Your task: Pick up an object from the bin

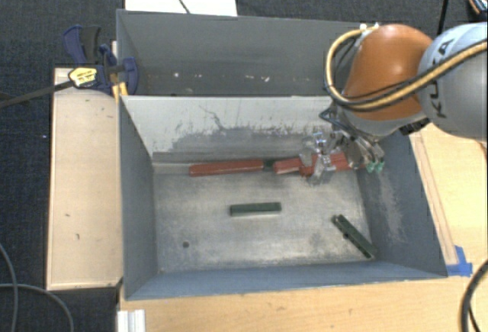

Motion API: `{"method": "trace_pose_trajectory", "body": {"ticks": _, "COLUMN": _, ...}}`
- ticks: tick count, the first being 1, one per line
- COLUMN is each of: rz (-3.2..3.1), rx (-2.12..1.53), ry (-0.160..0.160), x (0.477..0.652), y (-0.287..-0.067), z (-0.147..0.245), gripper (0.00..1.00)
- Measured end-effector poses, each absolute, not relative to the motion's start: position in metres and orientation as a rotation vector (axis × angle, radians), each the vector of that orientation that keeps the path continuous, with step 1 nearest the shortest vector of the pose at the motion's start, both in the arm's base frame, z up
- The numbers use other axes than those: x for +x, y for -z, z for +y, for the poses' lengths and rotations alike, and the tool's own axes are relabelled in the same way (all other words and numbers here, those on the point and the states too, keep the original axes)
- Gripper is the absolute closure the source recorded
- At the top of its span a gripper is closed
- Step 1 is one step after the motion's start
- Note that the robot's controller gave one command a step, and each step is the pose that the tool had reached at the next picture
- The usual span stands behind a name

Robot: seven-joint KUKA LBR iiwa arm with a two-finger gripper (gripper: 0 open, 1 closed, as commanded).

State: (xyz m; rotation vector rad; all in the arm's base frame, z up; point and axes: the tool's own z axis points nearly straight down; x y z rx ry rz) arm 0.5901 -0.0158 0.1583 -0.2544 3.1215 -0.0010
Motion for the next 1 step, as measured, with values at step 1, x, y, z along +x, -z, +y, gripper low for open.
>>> {"method": "trace_pose_trajectory", "body": {"ticks": 1, "rz": 3.119, "rx": -0.286, "ry": 0.001, "x": 0.5664, "y": -0.2374, "z": -0.006, "gripper": 1.0}}
